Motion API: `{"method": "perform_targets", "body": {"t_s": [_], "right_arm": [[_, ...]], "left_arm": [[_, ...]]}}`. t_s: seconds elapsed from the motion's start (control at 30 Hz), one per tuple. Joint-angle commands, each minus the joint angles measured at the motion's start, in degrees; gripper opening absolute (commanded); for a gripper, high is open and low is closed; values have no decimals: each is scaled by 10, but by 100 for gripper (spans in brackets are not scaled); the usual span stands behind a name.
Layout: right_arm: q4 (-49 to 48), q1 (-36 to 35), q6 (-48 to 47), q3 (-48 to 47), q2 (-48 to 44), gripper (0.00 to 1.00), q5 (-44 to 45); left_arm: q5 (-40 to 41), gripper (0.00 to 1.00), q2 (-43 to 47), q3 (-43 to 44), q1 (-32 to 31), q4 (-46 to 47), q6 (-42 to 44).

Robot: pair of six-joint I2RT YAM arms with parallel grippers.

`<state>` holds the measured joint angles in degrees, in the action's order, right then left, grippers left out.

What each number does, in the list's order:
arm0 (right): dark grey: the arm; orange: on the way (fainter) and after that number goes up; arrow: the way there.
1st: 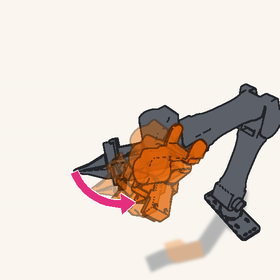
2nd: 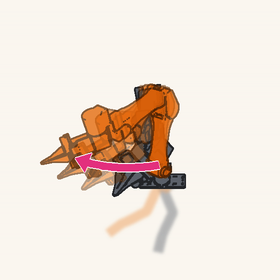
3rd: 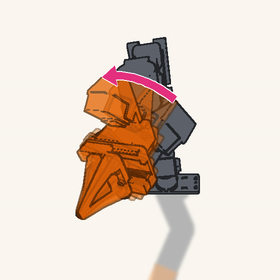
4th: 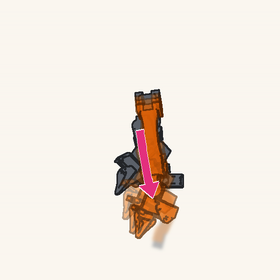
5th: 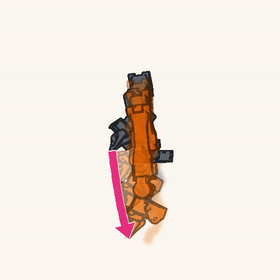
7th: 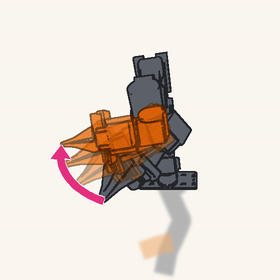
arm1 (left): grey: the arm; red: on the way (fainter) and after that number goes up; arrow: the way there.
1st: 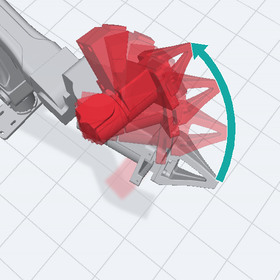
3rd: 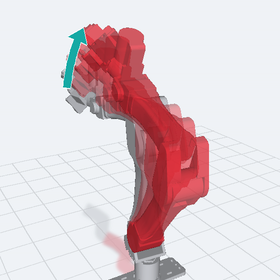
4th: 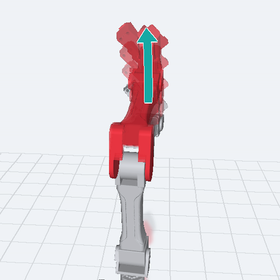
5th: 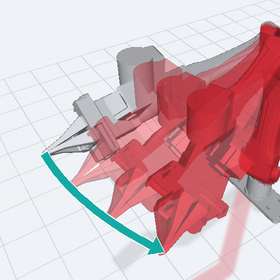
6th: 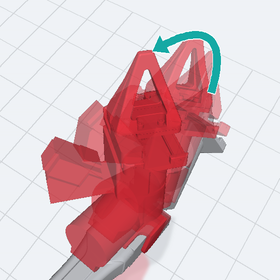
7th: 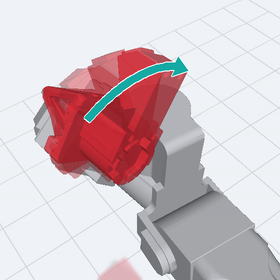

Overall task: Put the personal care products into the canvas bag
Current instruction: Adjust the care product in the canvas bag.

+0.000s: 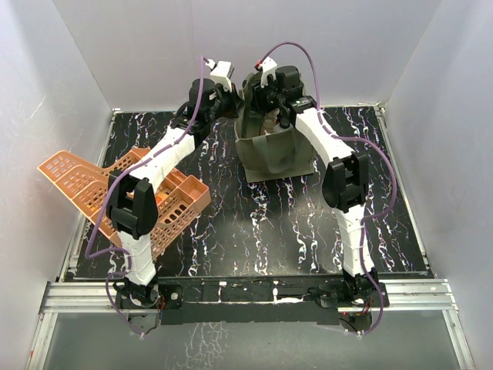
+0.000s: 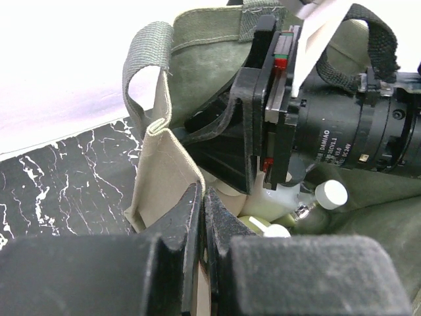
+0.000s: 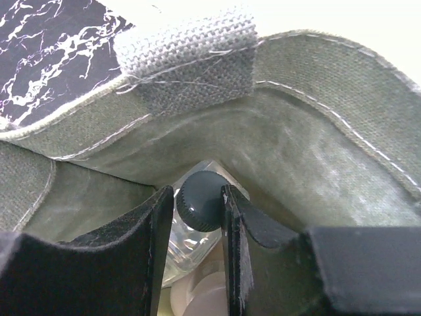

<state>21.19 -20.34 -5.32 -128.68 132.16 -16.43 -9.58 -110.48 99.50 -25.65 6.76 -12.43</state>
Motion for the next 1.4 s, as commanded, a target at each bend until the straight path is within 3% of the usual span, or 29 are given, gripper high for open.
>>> {"method": "perform_targets", "body": {"t_s": [0.0, 0.33, 0.67, 0.97, 1.37], "right_arm": [[75, -7, -4, -29, 0, 35, -16], [134, -18, -94, -45, -8, 30, -61], [195, -27, -113, -18, -12, 24, -108], [236, -30, -148, -11, -17, 21, -150], [278, -38, -148, 6, -22, 18, -193]], "left_arm": [[-56, 0, 84, -5, -4, 72, 30], [-57, 0, 83, -4, -4, 90, 38], [-39, 0, 92, -10, -3, 87, 45], [86, 0, 83, 13, -4, 62, 23], [82, 0, 74, 17, -3, 67, 19]]}}
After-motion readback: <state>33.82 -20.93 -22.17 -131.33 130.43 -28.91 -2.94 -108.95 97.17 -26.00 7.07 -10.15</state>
